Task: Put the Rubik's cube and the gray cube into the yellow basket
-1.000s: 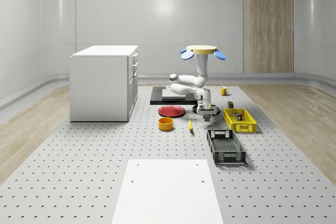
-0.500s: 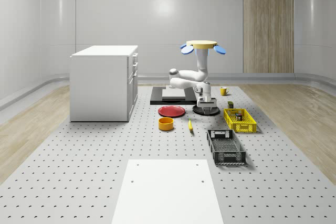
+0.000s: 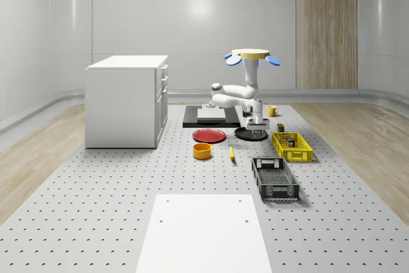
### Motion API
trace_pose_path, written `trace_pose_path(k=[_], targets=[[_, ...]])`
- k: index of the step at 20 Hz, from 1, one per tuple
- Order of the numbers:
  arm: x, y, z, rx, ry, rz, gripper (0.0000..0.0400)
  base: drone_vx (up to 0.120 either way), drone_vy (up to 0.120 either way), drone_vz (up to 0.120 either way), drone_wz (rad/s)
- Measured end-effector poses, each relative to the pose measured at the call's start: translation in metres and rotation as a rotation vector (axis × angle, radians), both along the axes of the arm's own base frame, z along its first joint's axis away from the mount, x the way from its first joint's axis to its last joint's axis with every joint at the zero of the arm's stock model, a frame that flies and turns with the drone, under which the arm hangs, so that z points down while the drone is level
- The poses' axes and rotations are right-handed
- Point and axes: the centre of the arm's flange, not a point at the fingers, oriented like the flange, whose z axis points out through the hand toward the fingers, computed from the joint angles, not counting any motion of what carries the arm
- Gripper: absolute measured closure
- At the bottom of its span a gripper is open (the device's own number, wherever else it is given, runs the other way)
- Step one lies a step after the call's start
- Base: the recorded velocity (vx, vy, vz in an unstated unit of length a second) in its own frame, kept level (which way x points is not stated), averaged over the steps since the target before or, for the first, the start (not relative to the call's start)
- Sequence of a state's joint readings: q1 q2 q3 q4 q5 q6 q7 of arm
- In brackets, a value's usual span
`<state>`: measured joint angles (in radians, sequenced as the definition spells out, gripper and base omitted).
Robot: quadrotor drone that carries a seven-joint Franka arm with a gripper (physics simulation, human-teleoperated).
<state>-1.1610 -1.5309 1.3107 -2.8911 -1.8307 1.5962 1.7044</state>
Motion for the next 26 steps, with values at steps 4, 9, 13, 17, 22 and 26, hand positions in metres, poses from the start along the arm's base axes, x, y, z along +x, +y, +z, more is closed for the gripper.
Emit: trace_pose_path(k=[4,9,13,17,22,26], targets=[[0.0000,0.0000,-0.0001,0.000,0.000,0.000,0.0150,0.000,0.120,0.000,0.000],[0.0000,0.0000,-0.0001,0.000,0.000,0.000,0.0150,0.000,0.120,0.000,0.000],[0.0000,0.0000,-0.0001,0.000,0.000,0.000,0.0150,0.000,0.120,0.000,0.000],[0.0000,0.0000,-0.0001,0.000,0.000,0.000,0.0150,0.000,0.120,0.000,0.000],[0.0000,0.0000,-0.0001,0.000,0.000,0.000,0.0150,0.000,0.120,0.000,0.000],[0.0000,0.0000,-0.0001,0.000,0.000,0.000,0.0150,0.000,0.120,0.000,0.000]])
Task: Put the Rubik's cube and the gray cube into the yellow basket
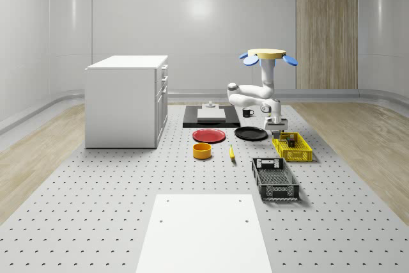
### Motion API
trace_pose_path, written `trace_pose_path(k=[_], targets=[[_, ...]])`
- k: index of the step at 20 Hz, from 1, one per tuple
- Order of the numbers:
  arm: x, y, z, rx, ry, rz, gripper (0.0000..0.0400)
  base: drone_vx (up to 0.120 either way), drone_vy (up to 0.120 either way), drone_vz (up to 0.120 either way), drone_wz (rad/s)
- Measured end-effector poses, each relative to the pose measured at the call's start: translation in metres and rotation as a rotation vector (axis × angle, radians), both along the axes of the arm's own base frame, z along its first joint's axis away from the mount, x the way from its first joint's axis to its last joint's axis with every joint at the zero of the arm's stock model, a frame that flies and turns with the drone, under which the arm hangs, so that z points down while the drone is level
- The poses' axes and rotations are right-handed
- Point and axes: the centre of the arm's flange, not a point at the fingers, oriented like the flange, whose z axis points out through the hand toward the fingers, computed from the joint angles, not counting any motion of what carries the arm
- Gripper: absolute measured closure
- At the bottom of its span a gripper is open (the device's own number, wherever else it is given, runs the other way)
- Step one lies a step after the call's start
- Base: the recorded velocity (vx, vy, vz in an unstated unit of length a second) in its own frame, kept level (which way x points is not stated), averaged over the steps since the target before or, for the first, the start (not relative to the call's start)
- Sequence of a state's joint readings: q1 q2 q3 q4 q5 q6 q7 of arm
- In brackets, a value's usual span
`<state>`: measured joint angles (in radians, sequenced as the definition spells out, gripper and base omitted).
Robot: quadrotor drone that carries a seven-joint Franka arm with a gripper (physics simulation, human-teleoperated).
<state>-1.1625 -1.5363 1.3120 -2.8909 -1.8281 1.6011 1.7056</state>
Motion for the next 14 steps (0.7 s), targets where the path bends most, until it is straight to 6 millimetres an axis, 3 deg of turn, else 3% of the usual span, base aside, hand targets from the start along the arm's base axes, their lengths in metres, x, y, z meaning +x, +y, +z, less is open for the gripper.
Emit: trace_pose_path(k=[5,10,14], targets=[[0.0000,0.0000,0.0000,0.000,0.000,0.000,0.0150,0.000,0.120,0.000,0.000],[0.0000,0.0000,0.0000,0.000,0.000,0.000,0.0150,0.000,0.120,-0.104,0.000],[0.0000,0.0000,0.0000,0.000,0.000,0.000,0.0150,0.000,0.120,0.000,0.000]])
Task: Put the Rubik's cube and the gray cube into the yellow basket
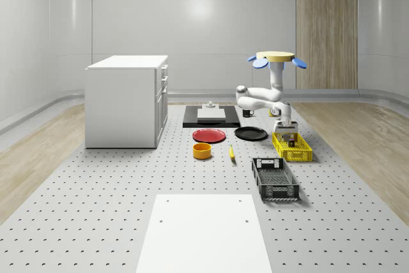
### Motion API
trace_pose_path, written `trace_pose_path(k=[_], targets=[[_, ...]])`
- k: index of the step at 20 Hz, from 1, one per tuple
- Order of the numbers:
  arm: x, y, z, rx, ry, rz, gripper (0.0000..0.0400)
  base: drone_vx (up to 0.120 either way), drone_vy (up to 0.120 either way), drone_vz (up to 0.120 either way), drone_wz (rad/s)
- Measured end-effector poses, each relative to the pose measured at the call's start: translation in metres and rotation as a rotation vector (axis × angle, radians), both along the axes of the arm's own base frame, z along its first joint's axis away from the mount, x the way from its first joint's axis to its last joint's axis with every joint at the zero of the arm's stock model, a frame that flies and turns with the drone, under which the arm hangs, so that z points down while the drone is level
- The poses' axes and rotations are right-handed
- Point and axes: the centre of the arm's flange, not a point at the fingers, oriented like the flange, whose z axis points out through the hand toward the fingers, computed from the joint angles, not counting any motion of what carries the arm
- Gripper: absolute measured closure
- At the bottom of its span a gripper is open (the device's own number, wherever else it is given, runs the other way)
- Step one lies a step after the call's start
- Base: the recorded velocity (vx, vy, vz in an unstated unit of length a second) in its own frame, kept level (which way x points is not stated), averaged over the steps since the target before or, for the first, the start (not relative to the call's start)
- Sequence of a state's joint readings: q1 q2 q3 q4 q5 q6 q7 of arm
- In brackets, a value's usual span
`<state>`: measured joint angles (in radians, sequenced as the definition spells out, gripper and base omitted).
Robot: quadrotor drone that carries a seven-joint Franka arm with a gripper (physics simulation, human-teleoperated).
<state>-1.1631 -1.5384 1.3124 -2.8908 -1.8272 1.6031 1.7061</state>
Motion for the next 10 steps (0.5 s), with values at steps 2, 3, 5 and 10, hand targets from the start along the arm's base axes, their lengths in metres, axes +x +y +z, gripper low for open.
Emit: trace_pose_path(k=[2,3,5,10], targets=[[0.0000,0.0000,0.0000,0.000,0.000,0.000,0.0150,0.000,0.120,-0.100,0.000],[0.0000,0.0000,0.0000,0.000,0.000,0.000,0.0150,0.000,0.120,-0.120,0.000],[0.0000,0.0000,0.0000,0.000,0.000,0.000,0.0150,0.000,0.120,0.000,0.000],[0.0000,0.0000,0.0012,0.000,0.000,0.000,0.0150,0.000,0.080,0.000,0.000]])
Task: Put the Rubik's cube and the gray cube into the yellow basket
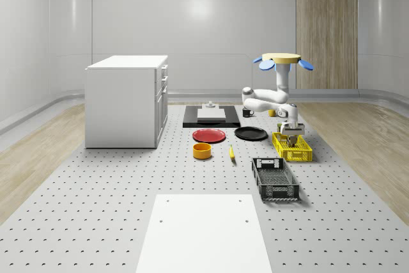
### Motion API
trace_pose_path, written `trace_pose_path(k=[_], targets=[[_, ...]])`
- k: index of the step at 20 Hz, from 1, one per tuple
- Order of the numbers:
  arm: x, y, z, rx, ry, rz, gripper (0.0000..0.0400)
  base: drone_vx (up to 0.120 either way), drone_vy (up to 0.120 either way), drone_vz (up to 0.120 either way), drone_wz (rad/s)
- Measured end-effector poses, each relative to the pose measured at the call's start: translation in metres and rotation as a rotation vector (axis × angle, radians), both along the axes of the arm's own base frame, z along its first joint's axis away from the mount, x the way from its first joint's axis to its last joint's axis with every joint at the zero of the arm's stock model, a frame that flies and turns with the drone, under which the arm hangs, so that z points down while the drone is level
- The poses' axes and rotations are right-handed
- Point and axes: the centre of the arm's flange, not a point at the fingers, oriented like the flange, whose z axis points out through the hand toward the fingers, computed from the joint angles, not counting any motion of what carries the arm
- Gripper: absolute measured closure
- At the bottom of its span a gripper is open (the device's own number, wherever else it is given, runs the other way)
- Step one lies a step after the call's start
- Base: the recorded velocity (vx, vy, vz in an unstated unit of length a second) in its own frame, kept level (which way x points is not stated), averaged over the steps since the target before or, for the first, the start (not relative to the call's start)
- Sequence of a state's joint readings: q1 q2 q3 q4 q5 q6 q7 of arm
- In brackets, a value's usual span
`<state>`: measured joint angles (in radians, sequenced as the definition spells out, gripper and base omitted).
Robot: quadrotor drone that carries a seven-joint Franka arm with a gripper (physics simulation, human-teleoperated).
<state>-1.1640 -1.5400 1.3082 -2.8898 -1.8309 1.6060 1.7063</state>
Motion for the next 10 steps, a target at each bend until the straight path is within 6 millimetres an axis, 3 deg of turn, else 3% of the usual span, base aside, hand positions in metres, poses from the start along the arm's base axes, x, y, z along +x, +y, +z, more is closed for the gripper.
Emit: trace_pose_path(k=[10], targets=[[0.000,0.000,0.037,0.000,0.000,0.000,0.0150,0.000,0.000,0.000,0.000]])
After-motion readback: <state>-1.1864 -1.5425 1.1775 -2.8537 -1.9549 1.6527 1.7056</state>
